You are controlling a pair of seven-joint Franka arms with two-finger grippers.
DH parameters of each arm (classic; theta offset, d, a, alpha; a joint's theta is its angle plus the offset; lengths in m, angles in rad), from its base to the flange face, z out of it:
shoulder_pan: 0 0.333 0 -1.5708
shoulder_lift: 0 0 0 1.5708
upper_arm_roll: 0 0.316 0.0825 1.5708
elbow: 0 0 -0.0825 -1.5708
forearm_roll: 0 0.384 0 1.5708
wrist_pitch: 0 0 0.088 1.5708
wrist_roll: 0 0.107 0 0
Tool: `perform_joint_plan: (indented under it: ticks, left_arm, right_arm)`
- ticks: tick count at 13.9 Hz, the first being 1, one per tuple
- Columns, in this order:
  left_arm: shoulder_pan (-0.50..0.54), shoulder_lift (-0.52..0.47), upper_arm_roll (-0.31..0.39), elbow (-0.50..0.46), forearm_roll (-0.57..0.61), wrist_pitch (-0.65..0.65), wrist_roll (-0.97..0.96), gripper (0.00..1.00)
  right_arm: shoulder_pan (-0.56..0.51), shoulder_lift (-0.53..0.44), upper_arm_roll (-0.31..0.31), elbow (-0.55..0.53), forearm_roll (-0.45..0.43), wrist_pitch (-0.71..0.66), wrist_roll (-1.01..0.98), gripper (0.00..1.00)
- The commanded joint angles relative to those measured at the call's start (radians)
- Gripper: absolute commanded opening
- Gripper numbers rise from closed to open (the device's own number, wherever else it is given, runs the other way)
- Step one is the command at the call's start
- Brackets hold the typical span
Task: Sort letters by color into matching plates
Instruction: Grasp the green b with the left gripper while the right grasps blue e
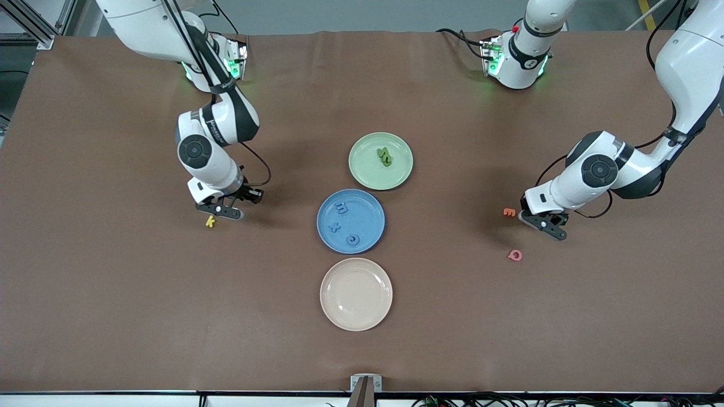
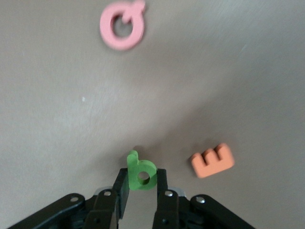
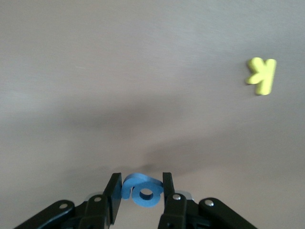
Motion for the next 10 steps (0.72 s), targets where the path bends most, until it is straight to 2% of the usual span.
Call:
perform_joint_plan:
  ticks: [1,4,7,10]
  left_arm:
    - [-0.002,-0.031,-0.083,-0.002,0.008,-0.036,-0.096,0.00]
    - [-0.017,-0.027,-0.202,0.038,-0.042,-0.160,-0.190,0.00]
    - [-0.126,-0.030,-0.235,0.076,-0.096,-0.246,-0.311,0.00]
    - [-0.275,-0.025,-0.237,0.104,-0.121,-0.272,-0.516,0.00]
  right_arm:
    - [0.087,0.037,-0.001,0.133,0.001,-0.060,0.180,0.00]
    - [0.160,0.111,-0.001,0.262,0.028,-0.068,0.322,0.00]
    - [0.216,0.226,-0.001,0.426,0.059,-0.086,0.440,0.00]
    - [0.266,0.361,-0.001,0.613,0.061,-0.106,0.573,0.00]
